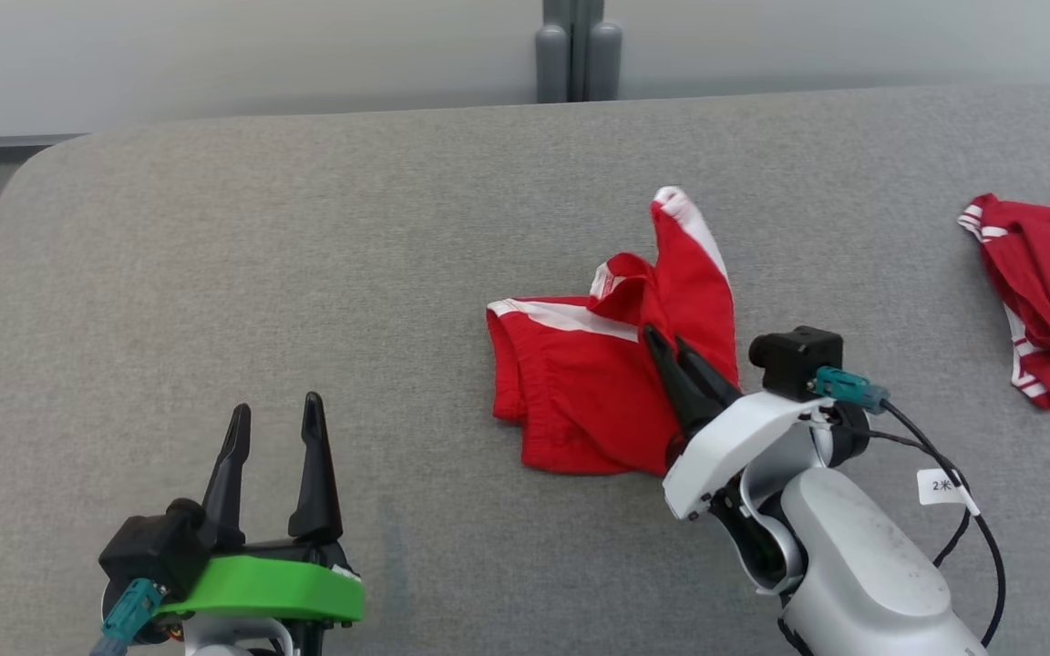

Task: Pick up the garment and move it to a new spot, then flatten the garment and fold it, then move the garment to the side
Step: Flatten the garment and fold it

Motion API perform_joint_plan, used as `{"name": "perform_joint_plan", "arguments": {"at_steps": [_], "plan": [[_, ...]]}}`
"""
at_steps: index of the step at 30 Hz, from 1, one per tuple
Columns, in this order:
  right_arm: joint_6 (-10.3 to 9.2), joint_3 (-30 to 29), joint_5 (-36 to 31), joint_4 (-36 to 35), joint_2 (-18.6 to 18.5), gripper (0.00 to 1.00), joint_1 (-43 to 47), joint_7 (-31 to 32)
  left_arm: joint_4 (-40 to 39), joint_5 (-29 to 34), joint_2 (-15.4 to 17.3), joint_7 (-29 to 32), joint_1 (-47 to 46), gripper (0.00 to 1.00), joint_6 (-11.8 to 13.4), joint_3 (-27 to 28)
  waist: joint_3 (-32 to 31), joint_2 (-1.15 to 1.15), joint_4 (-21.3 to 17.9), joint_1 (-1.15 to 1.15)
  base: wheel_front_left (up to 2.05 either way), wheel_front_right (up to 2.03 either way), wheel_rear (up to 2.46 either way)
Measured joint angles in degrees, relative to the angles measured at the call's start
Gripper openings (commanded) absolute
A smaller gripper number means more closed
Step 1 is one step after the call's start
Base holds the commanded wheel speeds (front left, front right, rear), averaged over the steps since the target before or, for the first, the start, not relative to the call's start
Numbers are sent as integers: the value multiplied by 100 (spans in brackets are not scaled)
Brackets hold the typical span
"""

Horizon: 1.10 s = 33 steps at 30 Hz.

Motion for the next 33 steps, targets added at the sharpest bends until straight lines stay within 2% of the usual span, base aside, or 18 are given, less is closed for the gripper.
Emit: {"name": "perform_joint_plan", "arguments": {"at_steps": [8,14,15,16,17,22,26,33], "plan": [[0,721,483,316,13,0,-93,100,37,-15,-25,-16,25,100,-8,-43,-74,0,494,0,0,0,0],[0,1054,683,706,14,0,-266,35,88,-26,-38,-26,66,100,-10,-51,-137,0,691,0,0,0,0],[0,1111,681,782,11,30,-293,32,89,-29,-43,-42,73,100,-10,-54,-153,0,701,0,0,0,0],[0,1161,681,828,12,47,-307,12,90,-34,-45,-42,79,100,-10,-56,-163,0,705,0,0,0,0],[0,1228,683,857,12,100,-314,-27,94,-44,-47,-42,86,100,-9,-56,-171,0,702,0,0,0,0],[0,1486,702,793,13,100,-373,-233,83,-44,-55,-49,131,100,-4,-78,-187,0,612,0,0,0,0],[0,1448,545,613,19,100,-374,-389,59,-44,-57,-52,143,100,2,-81,-192,0,504,0,0,0,0],[0,523,-34,277,-2,100,-268,-577,30,-43,-56,-65,144,100,5,-108,-178,0,285,0,0,0,0]]}}
